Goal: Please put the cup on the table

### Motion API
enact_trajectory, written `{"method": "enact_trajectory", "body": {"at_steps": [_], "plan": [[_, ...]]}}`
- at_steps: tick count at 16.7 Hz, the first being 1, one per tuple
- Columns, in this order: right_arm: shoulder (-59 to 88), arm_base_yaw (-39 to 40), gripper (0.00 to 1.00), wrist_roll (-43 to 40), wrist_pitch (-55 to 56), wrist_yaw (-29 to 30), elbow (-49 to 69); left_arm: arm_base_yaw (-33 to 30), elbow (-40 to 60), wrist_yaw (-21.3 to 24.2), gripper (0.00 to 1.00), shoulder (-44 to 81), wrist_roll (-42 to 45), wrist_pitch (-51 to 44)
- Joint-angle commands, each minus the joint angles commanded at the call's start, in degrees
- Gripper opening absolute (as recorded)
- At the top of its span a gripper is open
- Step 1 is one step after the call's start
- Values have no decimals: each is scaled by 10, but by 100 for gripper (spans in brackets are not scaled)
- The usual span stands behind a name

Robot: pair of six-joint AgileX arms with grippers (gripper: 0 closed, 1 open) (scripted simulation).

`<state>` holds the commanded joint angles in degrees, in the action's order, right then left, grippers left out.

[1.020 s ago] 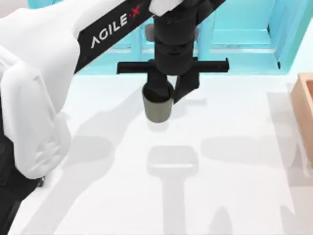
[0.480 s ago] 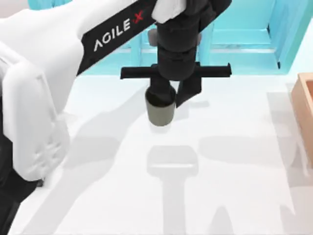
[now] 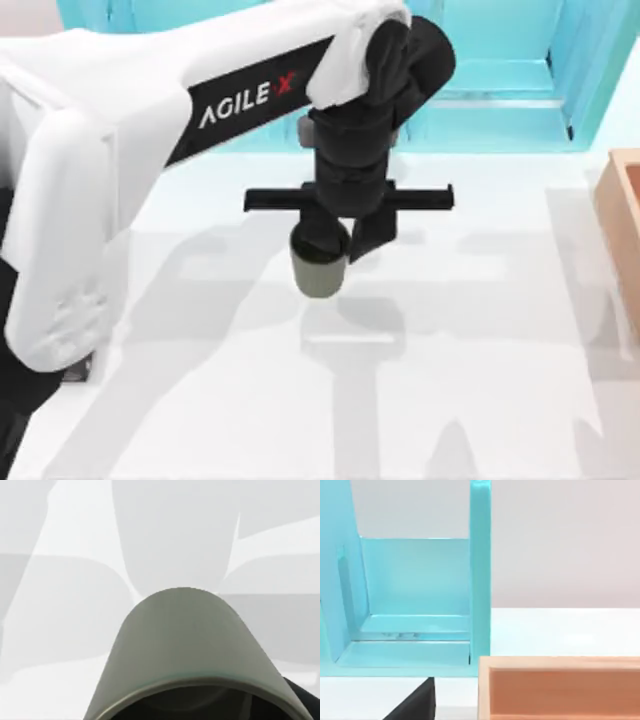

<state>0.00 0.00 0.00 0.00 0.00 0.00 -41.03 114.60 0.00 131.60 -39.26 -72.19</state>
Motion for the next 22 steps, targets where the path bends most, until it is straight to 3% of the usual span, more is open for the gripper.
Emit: {"method": "enact_trajectory", "body": {"at_steps": [3,16,22], "plan": [[0,0,100,0,0,0,0,0,0,0,0,0,0,0],[0,0,100,0,0,0,0,0,0,0,98,0,0,0],[0,0,100,0,0,0,0,0,0,0,100,0,0,0]]}}
